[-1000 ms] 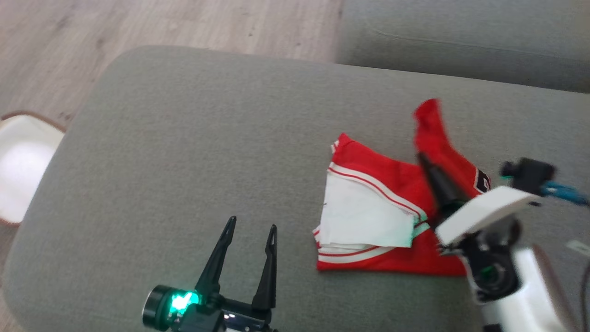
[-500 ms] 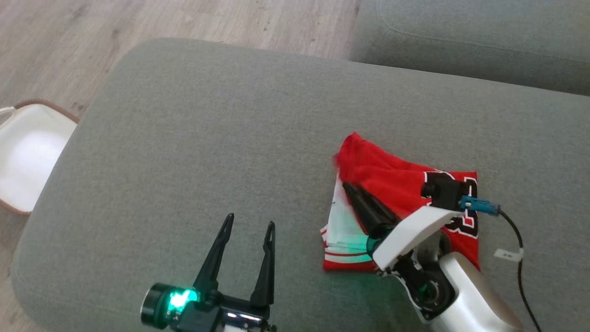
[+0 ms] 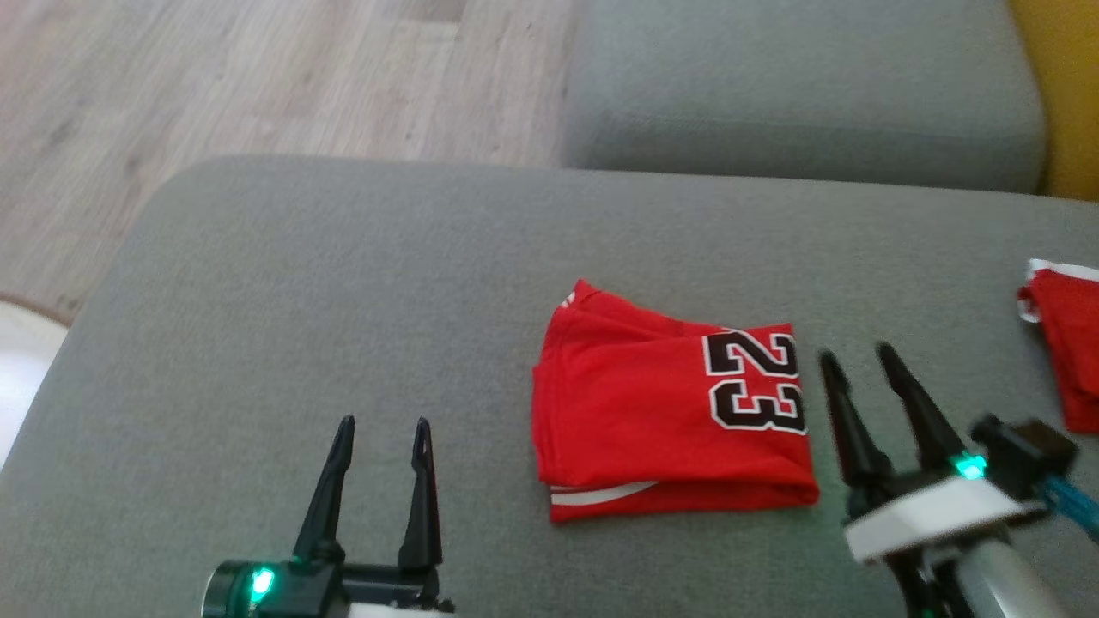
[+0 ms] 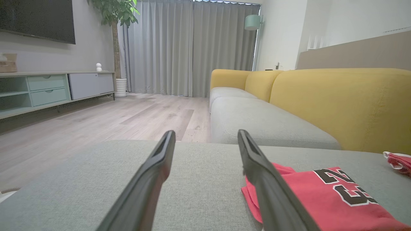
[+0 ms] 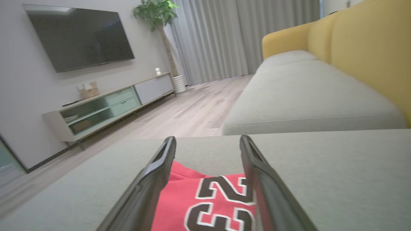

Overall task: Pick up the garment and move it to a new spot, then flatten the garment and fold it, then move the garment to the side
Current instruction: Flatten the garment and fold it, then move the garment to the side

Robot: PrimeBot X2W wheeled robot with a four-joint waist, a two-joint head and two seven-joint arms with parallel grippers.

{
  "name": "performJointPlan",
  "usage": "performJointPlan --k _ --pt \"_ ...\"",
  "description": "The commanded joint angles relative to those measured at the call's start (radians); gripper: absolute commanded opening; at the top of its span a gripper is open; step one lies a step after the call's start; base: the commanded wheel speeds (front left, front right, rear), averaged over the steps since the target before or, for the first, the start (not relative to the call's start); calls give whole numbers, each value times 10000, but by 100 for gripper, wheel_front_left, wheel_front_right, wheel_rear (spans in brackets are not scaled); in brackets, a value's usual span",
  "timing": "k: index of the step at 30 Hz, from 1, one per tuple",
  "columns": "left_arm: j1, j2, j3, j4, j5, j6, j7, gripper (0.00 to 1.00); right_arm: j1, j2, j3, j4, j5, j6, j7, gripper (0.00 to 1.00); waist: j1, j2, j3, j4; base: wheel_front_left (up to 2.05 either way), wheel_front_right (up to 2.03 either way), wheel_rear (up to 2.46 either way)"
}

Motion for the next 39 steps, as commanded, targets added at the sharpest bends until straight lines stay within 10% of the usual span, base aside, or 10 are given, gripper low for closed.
performJointPlan --k 1,10,39 --pt "-180 -124 415 -234 -8 -62 -63 100 -58 -146 -125 -284 -200 65 -198 100 0 0 -269 -235 0 0 0" --pt "609 -45 963 77 310 -488 -63 100 1976 829 -2278 -1258 -2230 65 -289 100 0 0 -823 -642 0 0 0" --pt "1062 -151 1590 587 764 -1179 -63 100 2829 1581 -2616 -1549 -3019 65 -292 100 0 0 -1110 -783 0 0 0"
